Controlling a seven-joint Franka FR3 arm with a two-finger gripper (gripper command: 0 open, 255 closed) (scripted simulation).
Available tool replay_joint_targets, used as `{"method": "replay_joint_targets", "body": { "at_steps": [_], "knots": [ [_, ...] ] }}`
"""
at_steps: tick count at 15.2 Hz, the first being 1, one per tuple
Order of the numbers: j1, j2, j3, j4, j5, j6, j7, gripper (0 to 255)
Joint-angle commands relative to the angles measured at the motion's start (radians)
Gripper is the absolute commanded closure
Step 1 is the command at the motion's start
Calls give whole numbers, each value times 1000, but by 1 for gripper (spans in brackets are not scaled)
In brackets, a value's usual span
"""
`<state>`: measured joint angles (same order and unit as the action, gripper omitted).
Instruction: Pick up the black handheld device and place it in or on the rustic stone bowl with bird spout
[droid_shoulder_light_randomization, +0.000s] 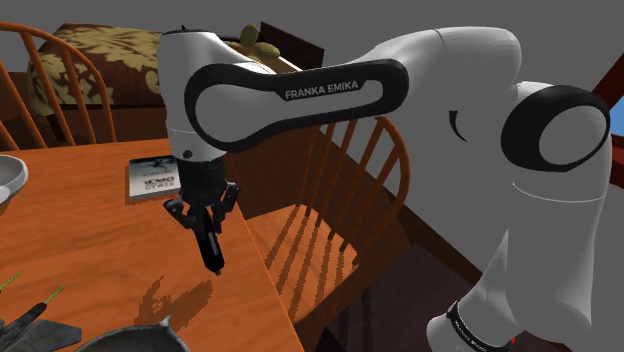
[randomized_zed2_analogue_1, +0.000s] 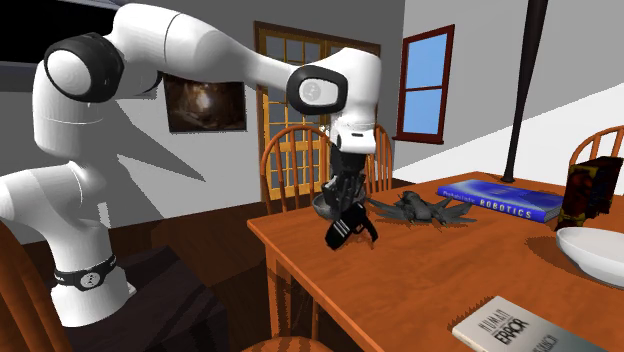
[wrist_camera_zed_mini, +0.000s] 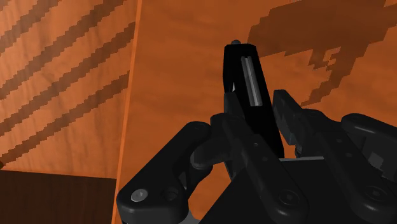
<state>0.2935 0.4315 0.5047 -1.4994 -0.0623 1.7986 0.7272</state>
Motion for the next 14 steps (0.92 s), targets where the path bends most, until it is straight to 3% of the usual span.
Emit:
{"method": "replay_joint_targets", "body": {
  "at_steps": [1,14],
  "knots": [
    [-3,-13,2,7,5,-19,-1,255],
    [14,-14,9,182,7,-193,12,255]
  ]
}}
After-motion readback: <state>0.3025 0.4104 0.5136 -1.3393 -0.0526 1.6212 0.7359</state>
